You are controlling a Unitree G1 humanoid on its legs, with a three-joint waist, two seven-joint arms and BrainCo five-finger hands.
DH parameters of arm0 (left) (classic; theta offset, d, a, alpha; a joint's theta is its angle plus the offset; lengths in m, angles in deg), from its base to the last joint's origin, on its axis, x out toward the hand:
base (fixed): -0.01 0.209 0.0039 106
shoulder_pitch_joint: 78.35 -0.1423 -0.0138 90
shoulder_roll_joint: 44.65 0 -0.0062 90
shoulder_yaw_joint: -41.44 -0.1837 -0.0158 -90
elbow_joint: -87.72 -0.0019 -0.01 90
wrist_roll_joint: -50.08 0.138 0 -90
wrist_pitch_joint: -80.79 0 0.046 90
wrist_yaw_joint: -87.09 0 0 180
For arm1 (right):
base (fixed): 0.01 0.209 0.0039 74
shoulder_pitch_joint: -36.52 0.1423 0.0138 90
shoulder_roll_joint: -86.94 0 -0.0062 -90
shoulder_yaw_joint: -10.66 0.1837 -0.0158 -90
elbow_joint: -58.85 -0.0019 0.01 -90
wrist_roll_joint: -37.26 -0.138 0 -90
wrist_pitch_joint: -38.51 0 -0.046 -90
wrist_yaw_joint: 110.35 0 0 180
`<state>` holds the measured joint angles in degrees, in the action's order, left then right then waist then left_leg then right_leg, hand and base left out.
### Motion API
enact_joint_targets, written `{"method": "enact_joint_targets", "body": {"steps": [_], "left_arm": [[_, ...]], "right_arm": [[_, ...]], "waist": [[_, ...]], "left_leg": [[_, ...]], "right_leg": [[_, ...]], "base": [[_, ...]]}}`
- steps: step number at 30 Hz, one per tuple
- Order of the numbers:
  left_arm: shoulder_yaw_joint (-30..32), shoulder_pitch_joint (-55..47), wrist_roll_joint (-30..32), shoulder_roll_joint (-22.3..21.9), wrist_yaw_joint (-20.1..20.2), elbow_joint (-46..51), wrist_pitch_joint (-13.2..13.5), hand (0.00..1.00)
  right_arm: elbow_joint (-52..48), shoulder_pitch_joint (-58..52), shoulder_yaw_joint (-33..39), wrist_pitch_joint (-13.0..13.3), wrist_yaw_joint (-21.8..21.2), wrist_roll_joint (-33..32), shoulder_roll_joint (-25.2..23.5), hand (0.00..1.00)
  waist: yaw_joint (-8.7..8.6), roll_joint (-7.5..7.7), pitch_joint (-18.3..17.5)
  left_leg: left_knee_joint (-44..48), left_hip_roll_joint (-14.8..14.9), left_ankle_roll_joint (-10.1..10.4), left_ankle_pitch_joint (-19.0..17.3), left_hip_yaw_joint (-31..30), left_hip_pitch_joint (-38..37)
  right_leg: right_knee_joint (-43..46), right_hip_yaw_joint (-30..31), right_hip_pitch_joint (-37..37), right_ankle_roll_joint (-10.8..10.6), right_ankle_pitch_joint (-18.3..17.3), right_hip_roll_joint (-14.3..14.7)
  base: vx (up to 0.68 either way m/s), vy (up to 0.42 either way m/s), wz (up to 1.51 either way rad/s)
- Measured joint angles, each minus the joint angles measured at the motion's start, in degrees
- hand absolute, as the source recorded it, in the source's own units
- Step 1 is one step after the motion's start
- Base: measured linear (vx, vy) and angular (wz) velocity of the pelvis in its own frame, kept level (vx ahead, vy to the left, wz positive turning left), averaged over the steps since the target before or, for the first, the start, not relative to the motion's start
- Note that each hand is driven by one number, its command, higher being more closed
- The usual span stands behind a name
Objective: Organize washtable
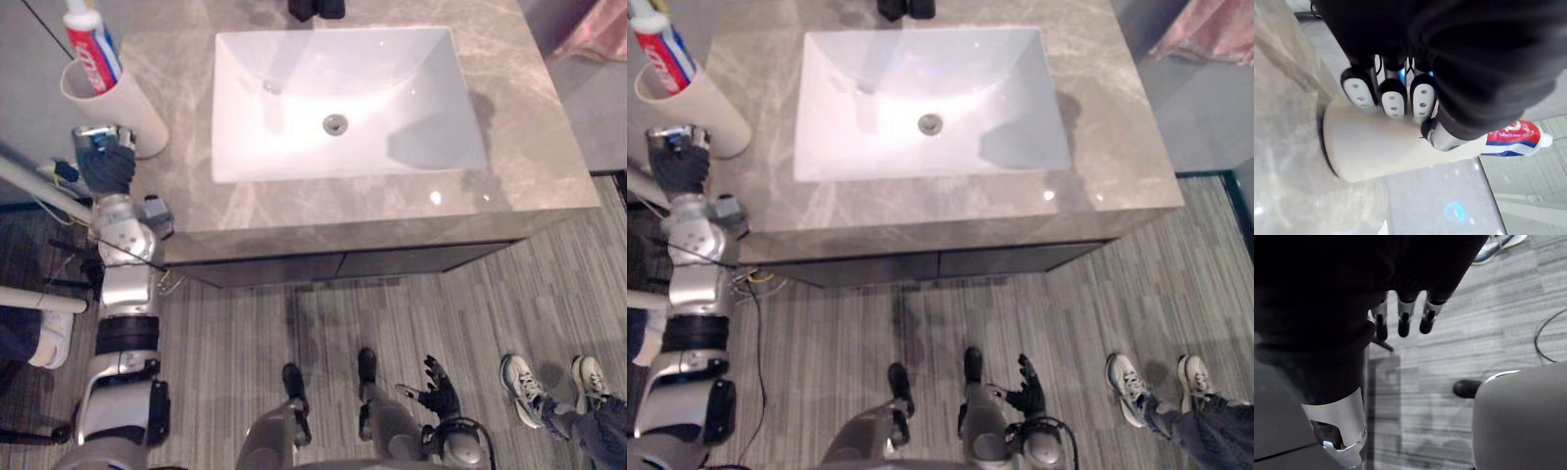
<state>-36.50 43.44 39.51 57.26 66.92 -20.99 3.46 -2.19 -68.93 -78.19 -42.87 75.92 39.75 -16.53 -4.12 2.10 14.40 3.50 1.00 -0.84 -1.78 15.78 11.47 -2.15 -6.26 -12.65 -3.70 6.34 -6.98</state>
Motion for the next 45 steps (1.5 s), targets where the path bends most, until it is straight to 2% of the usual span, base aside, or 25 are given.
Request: {"method": "enact_joint_targets", "body": {"steps": [12, 24, 33, 45], "left_arm": [[-0.54, 3.30, 0.21, 0.41, -0.02, -2.18, -0.01, 1.00], [-0.51, 3.18, 0.14, 1.31, 0.26, -2.21, 0.03, 1.00], [-3.00, 2.49, 0.00, 2.90, 5.19, -2.19, 0.31, 1.00], [-2.92, -1.60, 0.08, 3.92, 6.30, -1.56, 1.13, 1.00]], "right_arm": [[-0.07, 0.05, 0.00, 0.04, 0.06, 0.37, -0.13, 0.00], [-0.04, 0.32, -0.01, 0.06, 0.10, 0.38, -0.12, 0.00], [1.73, 3.94, 0.00, 0.07, 0.07, 0.39, 0.14, 0.00], [3.99, 6.09, 0.02, 0.00, 0.03, 0.41, 0.24, 0.00]], "waist": [[-0.16, 0.65, 1.07], [-0.11, 1.02, 1.49], [-0.04, 0.96, 1.55], [0.08, 0.44, 2.01]], "left_leg": [[1.16, 0.17, -0.10, -0.21, 0.76, 1.05], [1.53, 0.25, -0.25, -0.20, 1.09, 1.81], [1.78, 0.24, -0.26, -0.19, 0.13, 1.85], [2.68, 0.38, -0.36, -0.39, -0.18, 2.49]], "right_leg": [[-0.04, 0.72, -0.87, 0.78, 0.63, 0.03], [-0.05, 1.11, -1.56, 0.71, 0.87, 0.07], [-0.04, 0.21, -1.03, 0.71, 0.87, 0.02], [0.01, -0.03, -1.09, 0.72, 0.87, 0.02]], "base": [[-0.01, 0.002, -0.01], [0.00, 0.001, -0.02], [0.00, 0.003, 0.04], [0.00, 0.000, 0.00]]}}
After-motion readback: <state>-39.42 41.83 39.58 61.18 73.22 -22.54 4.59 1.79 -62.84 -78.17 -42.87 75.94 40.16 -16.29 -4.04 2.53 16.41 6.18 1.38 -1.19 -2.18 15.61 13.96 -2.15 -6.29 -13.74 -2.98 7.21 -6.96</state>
